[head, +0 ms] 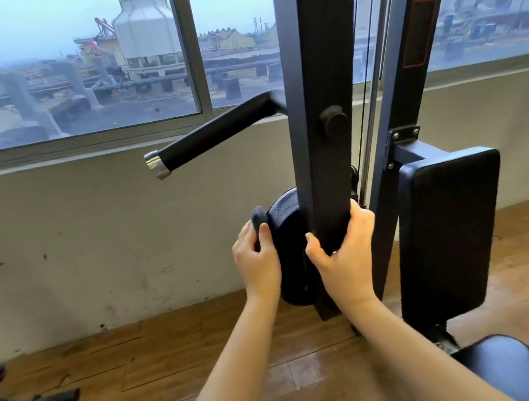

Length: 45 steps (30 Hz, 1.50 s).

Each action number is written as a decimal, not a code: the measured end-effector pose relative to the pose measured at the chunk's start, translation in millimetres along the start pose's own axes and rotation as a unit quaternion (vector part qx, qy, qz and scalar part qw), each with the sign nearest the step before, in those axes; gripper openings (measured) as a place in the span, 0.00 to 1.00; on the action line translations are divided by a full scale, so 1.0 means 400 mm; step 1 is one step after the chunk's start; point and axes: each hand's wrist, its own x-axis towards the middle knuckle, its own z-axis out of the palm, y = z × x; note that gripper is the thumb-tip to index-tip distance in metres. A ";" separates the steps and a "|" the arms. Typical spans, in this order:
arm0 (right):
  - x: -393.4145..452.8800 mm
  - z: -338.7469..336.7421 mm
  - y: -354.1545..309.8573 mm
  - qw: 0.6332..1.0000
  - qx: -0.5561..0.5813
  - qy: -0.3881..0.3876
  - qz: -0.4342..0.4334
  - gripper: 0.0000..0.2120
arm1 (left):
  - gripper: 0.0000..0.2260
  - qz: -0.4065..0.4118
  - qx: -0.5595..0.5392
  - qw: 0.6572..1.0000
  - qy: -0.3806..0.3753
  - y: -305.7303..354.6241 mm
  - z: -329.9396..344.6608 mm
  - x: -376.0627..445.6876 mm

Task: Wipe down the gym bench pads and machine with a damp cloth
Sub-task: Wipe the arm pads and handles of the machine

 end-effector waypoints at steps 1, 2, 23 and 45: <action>0.001 -0.002 0.001 1.000 -0.001 0.001 -0.001 0.31 | 0.11 -0.012 -0.014 1.000 -0.005 -0.019 0.003 -0.016; 0.005 -0.005 0.003 1.000 -0.002 0.002 -0.003 0.31 | 0.12 -0.027 -0.016 0.999 -0.007 -0.043 0.005 -0.030; 0.029 -0.017 0.036 1.000 -0.012 -0.014 -0.014 0.32 | 0.13 -0.503 -0.042 0.861 -0.057 -0.187 0.080 -0.140; 0.005 -0.004 0.025 0.999 -0.021 -0.007 -0.031 0.32 | 0.08 -0.533 -0.150 0.831 -0.042 -0.145 0.040 -0.138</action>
